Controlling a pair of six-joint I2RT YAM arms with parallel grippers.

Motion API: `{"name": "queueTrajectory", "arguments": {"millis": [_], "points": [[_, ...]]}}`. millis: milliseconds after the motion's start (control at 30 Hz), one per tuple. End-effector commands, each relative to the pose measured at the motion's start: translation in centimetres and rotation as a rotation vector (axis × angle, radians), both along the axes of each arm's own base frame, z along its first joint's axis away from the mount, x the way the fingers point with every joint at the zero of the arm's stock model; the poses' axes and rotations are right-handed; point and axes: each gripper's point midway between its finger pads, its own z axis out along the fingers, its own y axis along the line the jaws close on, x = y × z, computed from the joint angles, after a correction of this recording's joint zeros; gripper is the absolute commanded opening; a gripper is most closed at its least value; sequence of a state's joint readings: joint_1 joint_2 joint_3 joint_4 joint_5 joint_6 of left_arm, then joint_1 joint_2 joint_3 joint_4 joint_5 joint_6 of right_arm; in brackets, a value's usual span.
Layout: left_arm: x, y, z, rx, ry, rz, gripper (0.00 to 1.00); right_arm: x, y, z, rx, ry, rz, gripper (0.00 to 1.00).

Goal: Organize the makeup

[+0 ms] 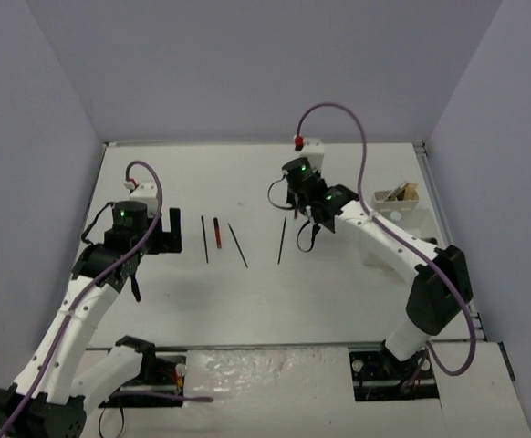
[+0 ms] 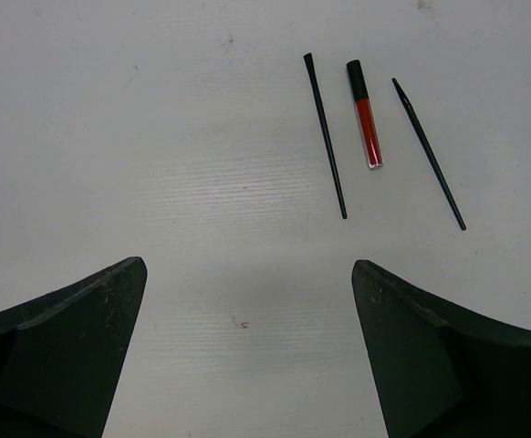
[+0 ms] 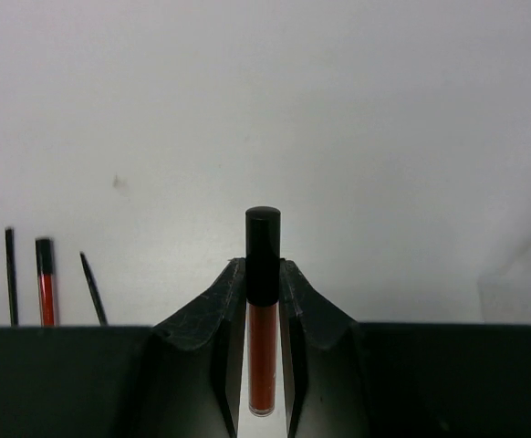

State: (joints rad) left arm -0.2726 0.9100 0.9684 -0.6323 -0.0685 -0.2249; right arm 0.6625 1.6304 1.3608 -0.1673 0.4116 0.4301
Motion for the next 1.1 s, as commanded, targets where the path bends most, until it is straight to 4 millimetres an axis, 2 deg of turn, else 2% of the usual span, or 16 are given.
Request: {"name": "queueTrajectory", "arguments": {"millis": [0, 133, 233, 400, 533, 767, 1067], "points": [[0.7, 0.0, 1.1, -0.025, -0.041, 0.021, 0.94, 0.3, -6.9, 4.8, 0.018, -0.204, -0.201, 0.0], [0.7, 0.0, 1.0, -0.027, -0.036, 0.02, 0.95, -1.8, -13.9, 6.9, 0.018, -0.325, -0.37, 0.0], [0.8, -0.1, 1.0, -0.029, -0.036, 0.019, 0.94, -4.6, -18.7, 8.1, -0.001, -0.404, -0.483, 0.0], [0.8, -0.1, 0.8, -0.029, -0.032, 0.018, 0.94, -7.8, -24.5, 9.6, -0.052, -0.497, -0.637, 0.0], [0.8, -0.2, 0.9, -0.032, -0.033, 0.016, 0.94, -9.5, -28.3, 9.6, -0.103, -0.523, -0.743, 0.0], [0.8, -0.3, 1.0, -0.035, -0.035, 0.011, 0.94, -10.4, -31.6, 8.4, -0.126, -0.556, -0.867, 0.0], [0.7, -0.3, 1.2, -0.039, -0.045, 0.009, 0.94, -11.1, -33.0, 5.3, -0.164, -0.51, -0.959, 0.0]]}}
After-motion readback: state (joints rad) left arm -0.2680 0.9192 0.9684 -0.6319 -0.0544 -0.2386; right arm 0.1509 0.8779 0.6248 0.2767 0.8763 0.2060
